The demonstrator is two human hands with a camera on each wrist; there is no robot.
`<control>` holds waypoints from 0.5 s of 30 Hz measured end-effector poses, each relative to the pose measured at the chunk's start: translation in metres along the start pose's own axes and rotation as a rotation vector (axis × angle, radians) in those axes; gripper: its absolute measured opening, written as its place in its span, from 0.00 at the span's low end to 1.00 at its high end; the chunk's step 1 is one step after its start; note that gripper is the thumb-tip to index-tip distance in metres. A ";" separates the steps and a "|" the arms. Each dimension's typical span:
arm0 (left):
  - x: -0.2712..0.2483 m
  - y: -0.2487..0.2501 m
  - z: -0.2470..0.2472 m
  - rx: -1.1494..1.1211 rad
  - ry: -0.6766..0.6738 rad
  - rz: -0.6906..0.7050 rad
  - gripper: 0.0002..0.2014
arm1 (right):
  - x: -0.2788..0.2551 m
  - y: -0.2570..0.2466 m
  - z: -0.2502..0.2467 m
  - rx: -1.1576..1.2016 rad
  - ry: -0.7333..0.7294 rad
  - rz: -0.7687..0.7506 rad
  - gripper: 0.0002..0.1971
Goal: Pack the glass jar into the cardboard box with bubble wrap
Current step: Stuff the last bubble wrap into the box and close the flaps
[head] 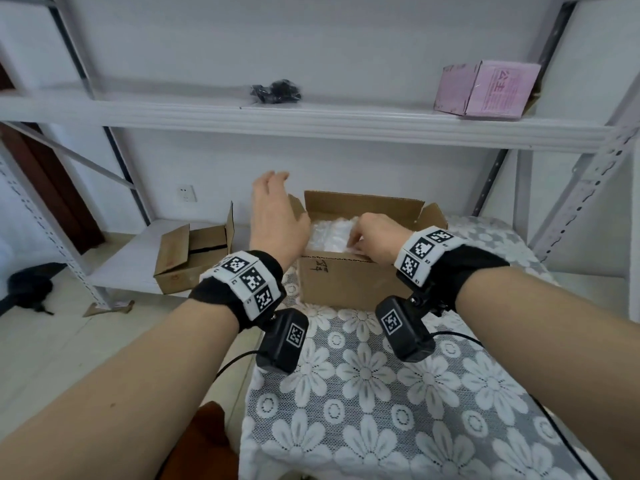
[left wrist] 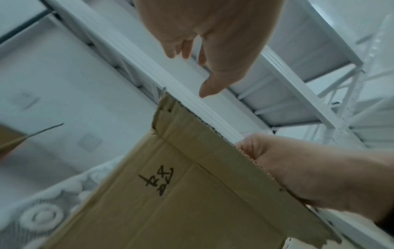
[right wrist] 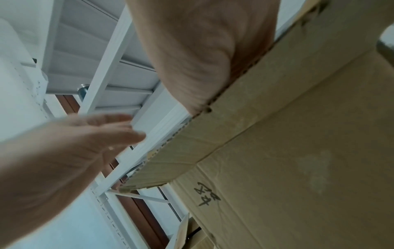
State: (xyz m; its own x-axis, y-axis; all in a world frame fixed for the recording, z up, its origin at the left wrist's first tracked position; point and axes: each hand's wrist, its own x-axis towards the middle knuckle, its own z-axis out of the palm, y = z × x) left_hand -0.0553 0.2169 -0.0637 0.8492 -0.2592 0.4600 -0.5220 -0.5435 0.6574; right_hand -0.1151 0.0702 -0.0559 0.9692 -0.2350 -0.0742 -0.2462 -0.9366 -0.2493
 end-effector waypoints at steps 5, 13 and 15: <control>0.001 -0.018 0.008 -0.259 -0.197 -0.272 0.46 | -0.002 -0.005 -0.011 0.058 0.105 0.013 0.18; -0.015 -0.024 0.023 -0.246 -0.192 -0.078 0.39 | 0.010 -0.012 -0.009 0.056 0.079 0.036 0.29; -0.017 -0.025 0.023 -0.160 -0.185 -0.030 0.37 | 0.016 -0.013 -0.007 0.060 0.049 0.049 0.34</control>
State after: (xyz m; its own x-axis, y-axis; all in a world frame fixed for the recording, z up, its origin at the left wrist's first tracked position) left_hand -0.0549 0.2168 -0.1012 0.8570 -0.3947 0.3312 -0.4896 -0.4232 0.7624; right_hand -0.0968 0.0764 -0.0468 0.9550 -0.2936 -0.0410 -0.2919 -0.9070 -0.3037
